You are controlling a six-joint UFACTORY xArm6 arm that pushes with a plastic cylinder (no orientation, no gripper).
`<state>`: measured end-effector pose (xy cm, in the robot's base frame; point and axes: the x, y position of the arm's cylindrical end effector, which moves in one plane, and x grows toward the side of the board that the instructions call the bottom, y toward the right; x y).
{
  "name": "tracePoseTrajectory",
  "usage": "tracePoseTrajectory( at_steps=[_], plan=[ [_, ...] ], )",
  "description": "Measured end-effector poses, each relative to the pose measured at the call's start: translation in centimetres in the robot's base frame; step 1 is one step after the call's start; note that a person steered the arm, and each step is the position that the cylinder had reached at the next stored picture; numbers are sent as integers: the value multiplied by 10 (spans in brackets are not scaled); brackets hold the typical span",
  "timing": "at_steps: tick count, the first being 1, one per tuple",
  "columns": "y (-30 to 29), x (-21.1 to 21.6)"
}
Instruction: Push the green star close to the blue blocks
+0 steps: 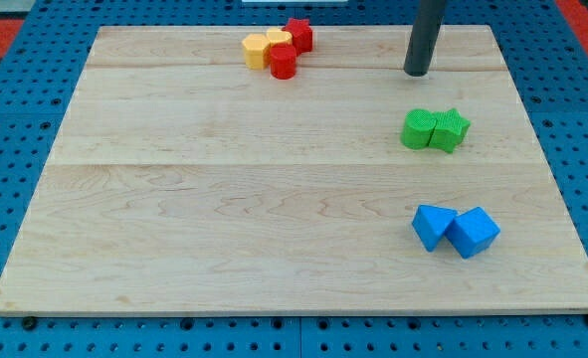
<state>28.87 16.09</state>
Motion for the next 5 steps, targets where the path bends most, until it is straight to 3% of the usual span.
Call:
tracePoseTrajectory(
  at_steps=[1, 2, 5],
  plan=[
    [9, 20],
    [-1, 74],
    [1, 105]
  ],
)
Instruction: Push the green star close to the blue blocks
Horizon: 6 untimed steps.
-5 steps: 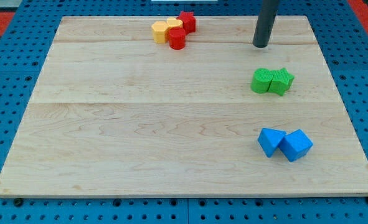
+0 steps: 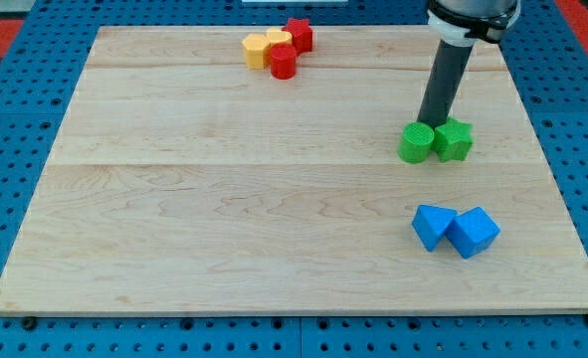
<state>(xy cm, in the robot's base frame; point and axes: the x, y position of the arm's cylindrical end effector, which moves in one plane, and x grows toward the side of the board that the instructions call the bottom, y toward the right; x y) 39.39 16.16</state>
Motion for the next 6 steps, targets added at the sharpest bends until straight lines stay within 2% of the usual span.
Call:
tracePoseTrajectory(
  at_steps=[1, 2, 3, 5, 6],
  plan=[
    [0, -3],
    [0, -31],
    [12, -35],
    [35, 5],
    [32, 46]
  ],
)
